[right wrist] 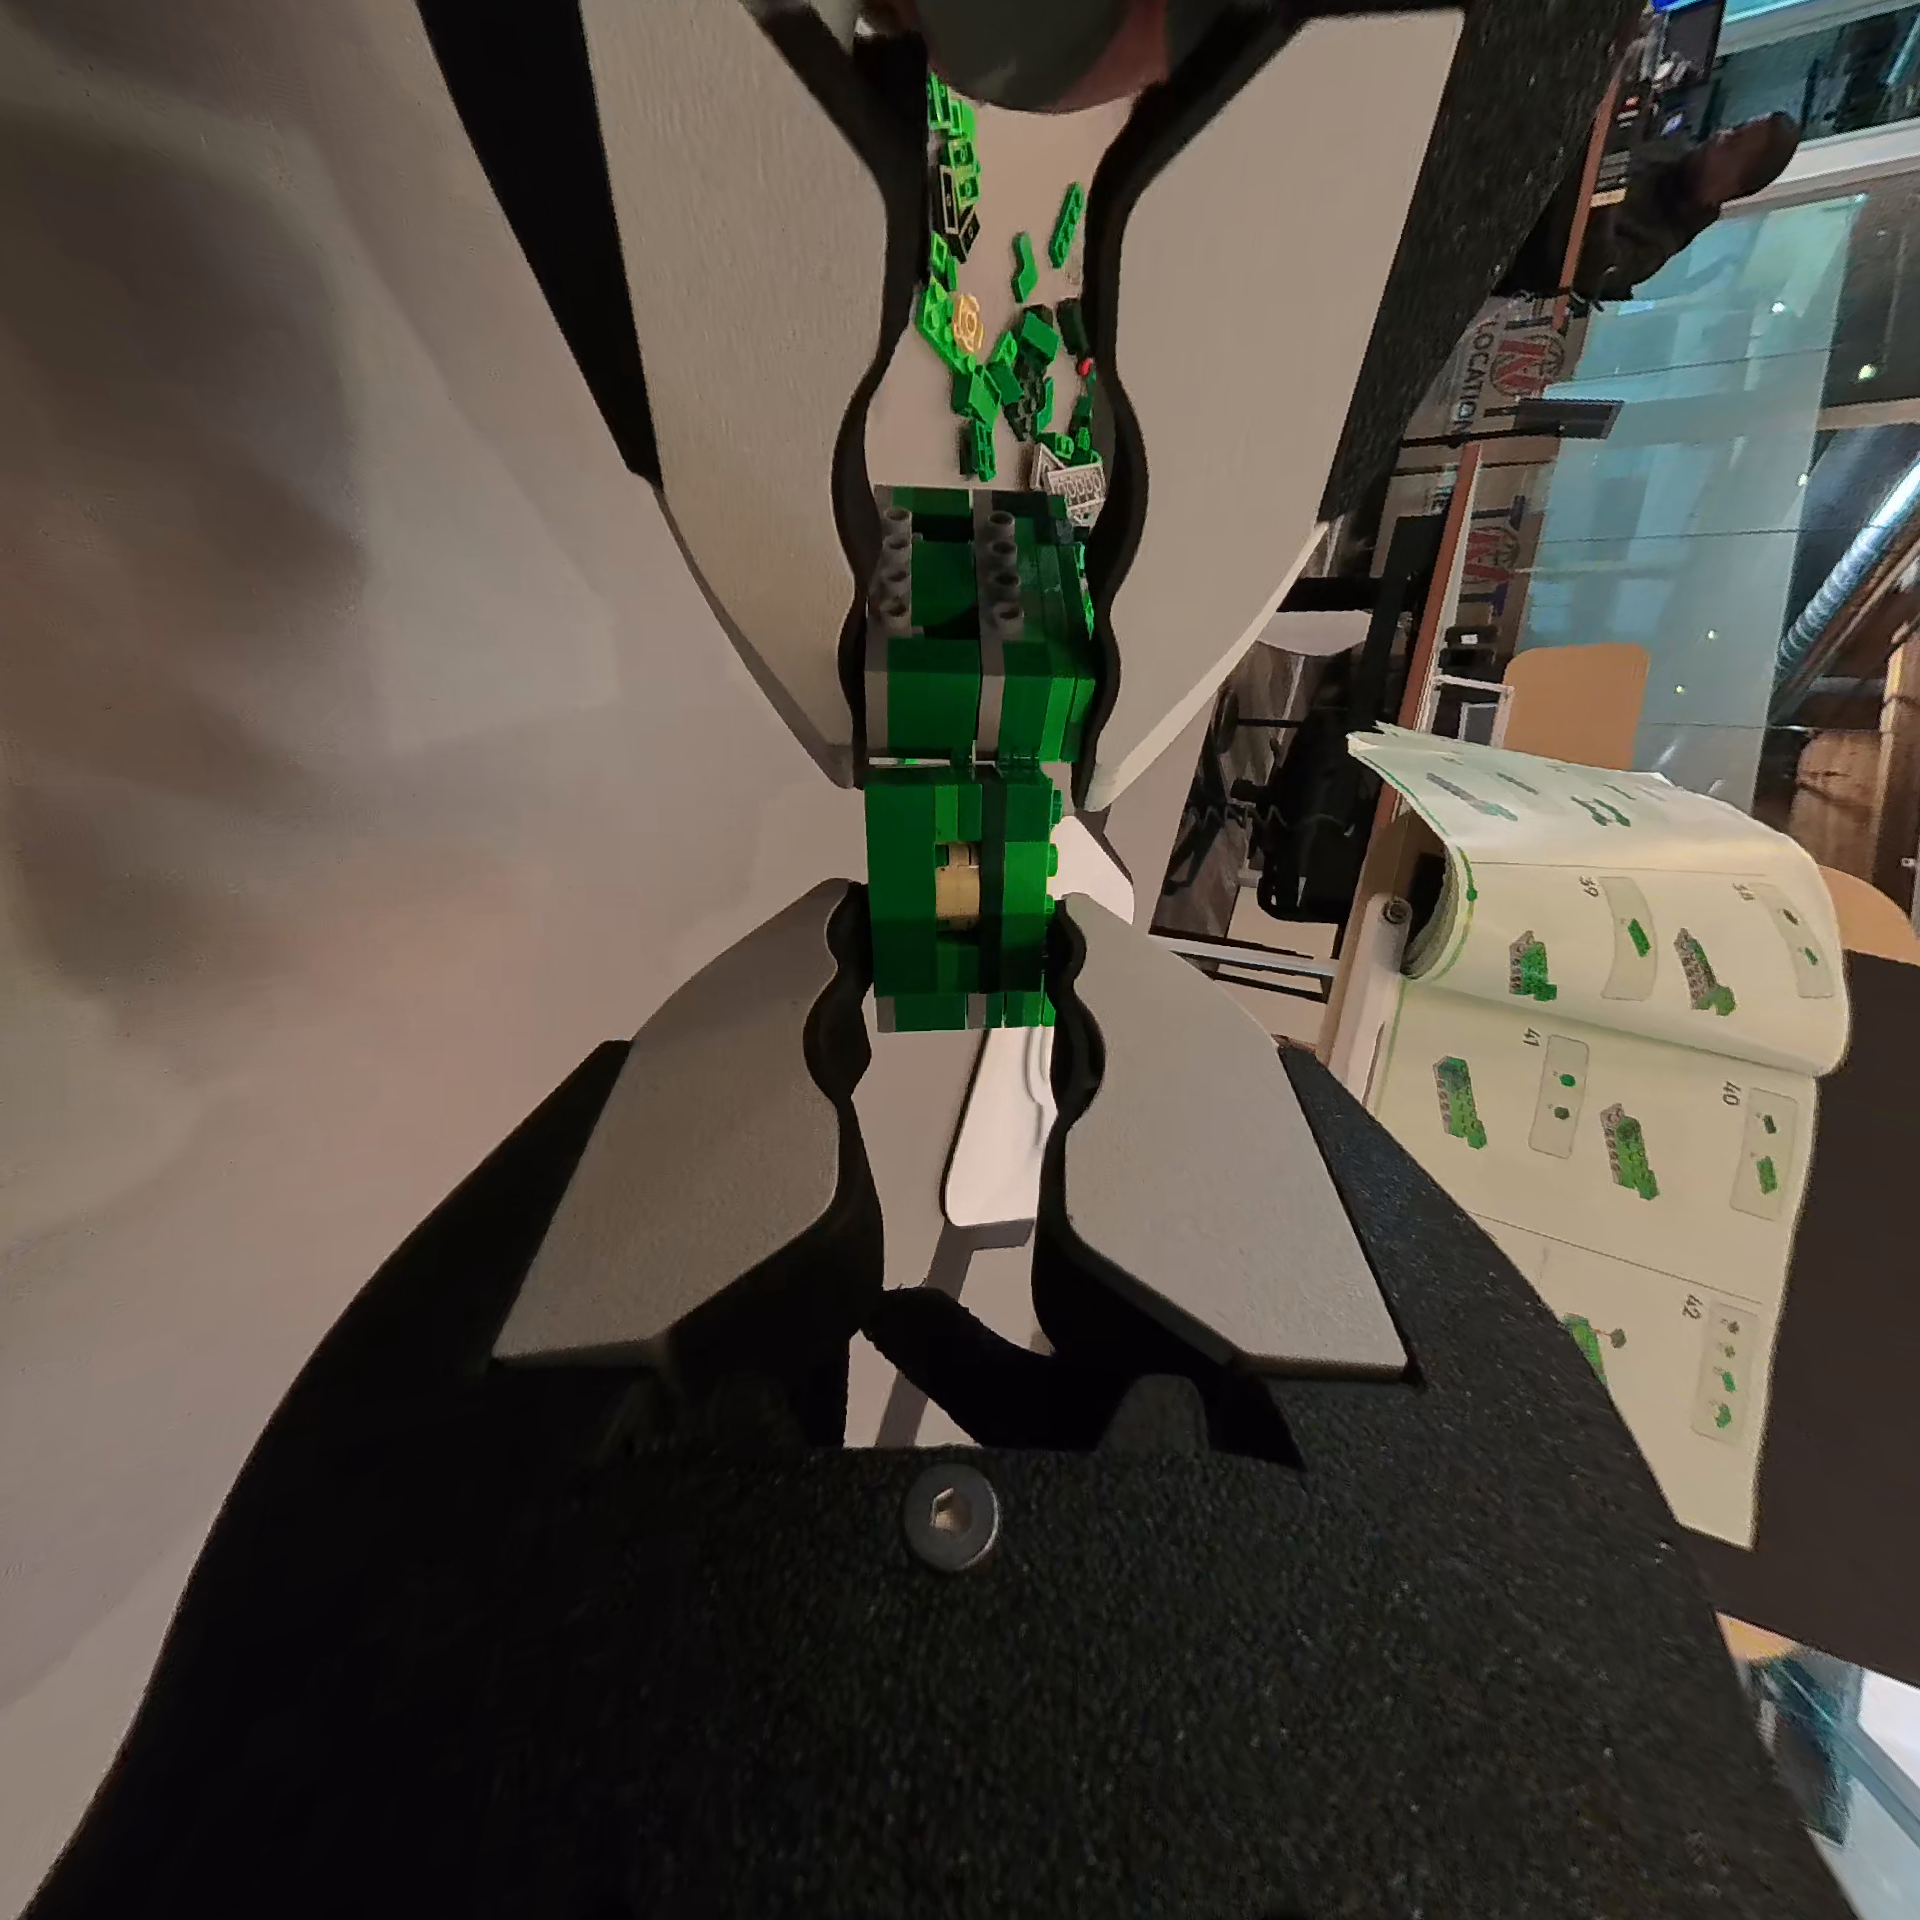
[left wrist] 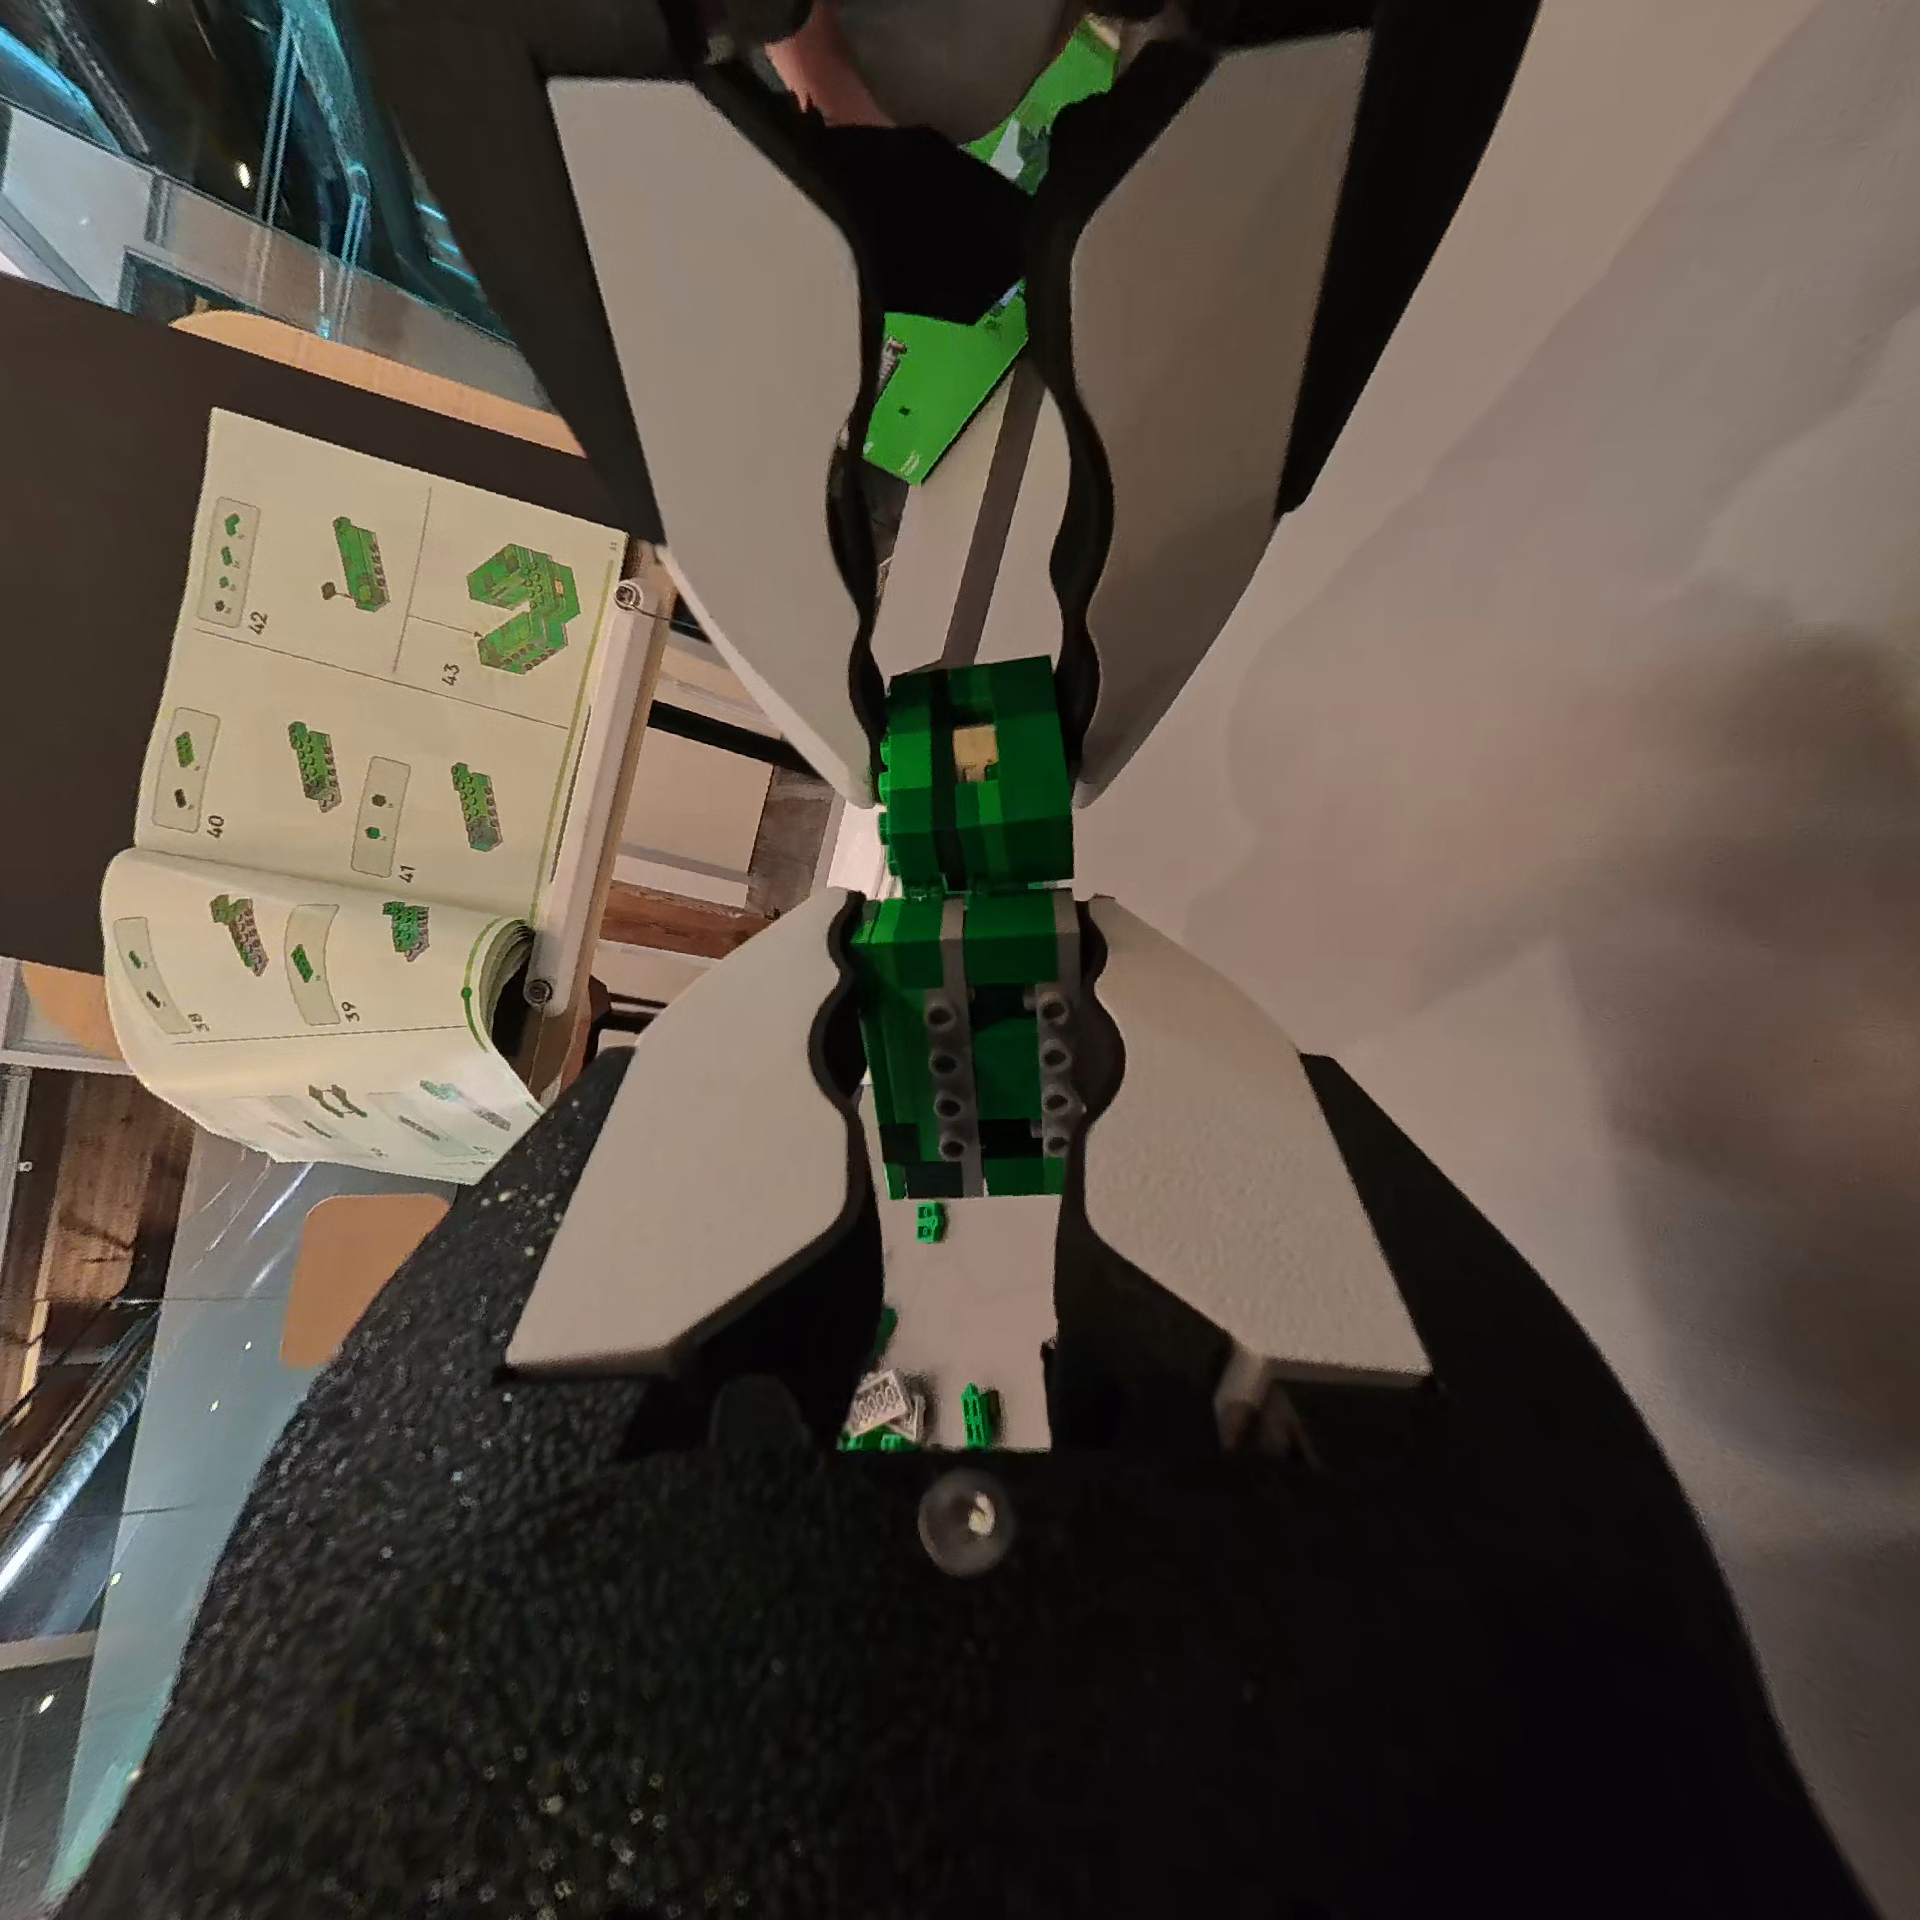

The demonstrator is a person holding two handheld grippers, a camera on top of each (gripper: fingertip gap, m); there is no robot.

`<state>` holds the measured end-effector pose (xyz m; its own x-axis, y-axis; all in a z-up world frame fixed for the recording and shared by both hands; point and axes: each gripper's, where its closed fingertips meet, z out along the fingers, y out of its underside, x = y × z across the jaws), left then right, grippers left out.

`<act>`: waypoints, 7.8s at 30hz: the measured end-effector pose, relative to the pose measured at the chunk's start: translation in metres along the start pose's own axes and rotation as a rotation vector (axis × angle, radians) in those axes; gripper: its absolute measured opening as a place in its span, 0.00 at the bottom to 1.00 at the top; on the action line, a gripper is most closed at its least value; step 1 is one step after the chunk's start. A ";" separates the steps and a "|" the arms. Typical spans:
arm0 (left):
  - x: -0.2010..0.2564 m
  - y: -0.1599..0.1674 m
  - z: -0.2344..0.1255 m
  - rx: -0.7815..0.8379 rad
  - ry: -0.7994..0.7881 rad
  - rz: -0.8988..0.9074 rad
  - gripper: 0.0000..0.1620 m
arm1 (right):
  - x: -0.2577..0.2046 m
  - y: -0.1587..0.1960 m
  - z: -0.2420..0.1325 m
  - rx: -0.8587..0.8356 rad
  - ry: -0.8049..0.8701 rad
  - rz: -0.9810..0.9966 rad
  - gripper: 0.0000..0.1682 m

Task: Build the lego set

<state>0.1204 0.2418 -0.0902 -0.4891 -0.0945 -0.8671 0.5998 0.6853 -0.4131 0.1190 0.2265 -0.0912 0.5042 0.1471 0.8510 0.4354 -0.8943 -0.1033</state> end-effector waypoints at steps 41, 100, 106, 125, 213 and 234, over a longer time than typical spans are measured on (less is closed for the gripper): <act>-0.028 -0.037 -0.028 0.426 0.020 -0.436 0.24 | 0.020 -0.029 -0.030 0.477 -0.104 0.388 0.30; -0.019 -0.052 -0.037 0.439 0.080 -0.350 0.22 | 0.012 -0.035 -0.024 0.498 -0.069 0.302 0.23; -0.040 -0.052 -0.043 0.485 -0.044 -0.417 0.43 | 0.023 -0.030 -0.034 0.616 -0.057 0.380 0.22; -0.041 -0.061 -0.052 0.593 -0.033 -0.466 0.24 | 0.046 -0.032 -0.083 1.062 -0.113 0.599 0.22; 0.095 -0.008 0.021 0.102 0.476 -0.438 0.65 | -0.086 0.049 -0.035 0.261 -0.127 1.007 0.17; 0.052 0.022 0.015 0.148 0.465 -0.807 0.60 | -0.099 0.054 -0.021 -0.184 0.131 0.951 0.44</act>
<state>0.1176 0.2416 -0.1487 -0.9763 -0.1811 -0.1187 0.0283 0.4367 -0.8992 0.0771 0.1545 -0.1707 0.4932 -0.7076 0.5060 -0.2392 -0.6695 -0.7033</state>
